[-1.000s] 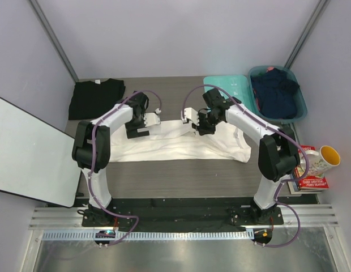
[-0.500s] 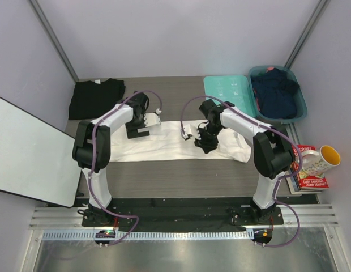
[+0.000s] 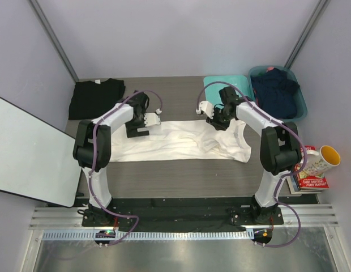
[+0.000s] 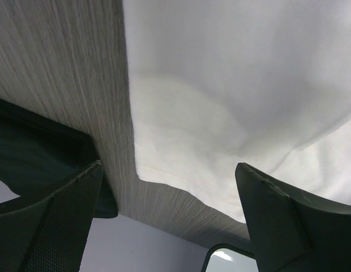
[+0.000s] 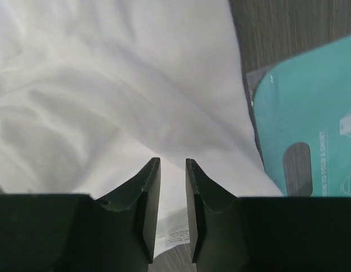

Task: Fold and stack the t-shirts
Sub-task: Fold the tshirt

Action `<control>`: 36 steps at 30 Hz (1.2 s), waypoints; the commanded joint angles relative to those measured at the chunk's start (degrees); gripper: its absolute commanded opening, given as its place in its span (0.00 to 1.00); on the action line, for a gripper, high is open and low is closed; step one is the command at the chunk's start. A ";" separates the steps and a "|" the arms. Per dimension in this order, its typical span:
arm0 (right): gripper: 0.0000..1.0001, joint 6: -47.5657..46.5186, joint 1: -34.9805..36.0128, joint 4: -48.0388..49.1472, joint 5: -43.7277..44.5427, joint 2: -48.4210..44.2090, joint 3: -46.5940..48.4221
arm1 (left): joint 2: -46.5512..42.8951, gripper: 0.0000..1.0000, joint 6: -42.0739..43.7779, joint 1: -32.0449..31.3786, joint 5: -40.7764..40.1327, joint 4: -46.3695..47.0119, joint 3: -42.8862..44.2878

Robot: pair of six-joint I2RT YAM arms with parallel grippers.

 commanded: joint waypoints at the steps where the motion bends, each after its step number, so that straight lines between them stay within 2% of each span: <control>1: 0.26 2.30 -3.35 4.78 3.08 3.59 2.54 | 0.38 1.00 2.76 1.36 -0.57 0.17 3.72; 7: 0.14 0.45 -5.72 7.24 7.12 6.76 3.15 | 4.77 1.00 6.37 5.14 -1.54 -0.08 8.28; 9: 0.11 0.27 -6.42 8.03 8.44 7.55 3.50 | 6.70 0.95 8.04 6.28 -1.28 -0.26 9.34; 12: 0.08 -0.16 -7.39 9.88 9.58 8.61 3.86 | 9.25 0.57 10.59 7.08 -2.07 -0.17 10.14; 13: 0.07 -0.43 -7.91 10.32 10.28 9.13 4.03 | 9.87 0.36 11.03 6.99 -2.33 0.26 10.05; 16: 0.06 -2.01 -8.53 10.85 11.43 9.84 3.86 | 12.77 0.11 12.17 6.99 -3.03 0.53 10.14; 18: 0.06 -3.76 -8.54 10.85 12.57 10.02 2.99 | 13.92 0.08 12.44 6.73 -4.17 0.70 10.23; 19: 0.06 -5.77 -8.62 10.94 13.01 9.84 2.54 | 14.70 0.03 12.44 6.73 -4.61 0.79 10.40; 23: 0.15 -5.97 -9.32 11.02 10.13 7.91 2.10 | 14.45 0.02 11.83 6.55 -3.92 0.88 10.49; 27: 0.27 1.05 -9.85 11.81 5.73 7.11 8.32 | 14.27 0.03 10.86 6.55 -3.56 0.88 10.84; 32: 0.29 11.07 -11.17 15.51 9.23 12.45 15.53 | 14.54 0.03 10.07 6.29 -3.65 0.88 10.58; 36: 0.29 22.38 -13.98 10.95 6.35 16.51 23.53 | 13.92 0.06 9.36 6.11 -3.56 0.71 10.49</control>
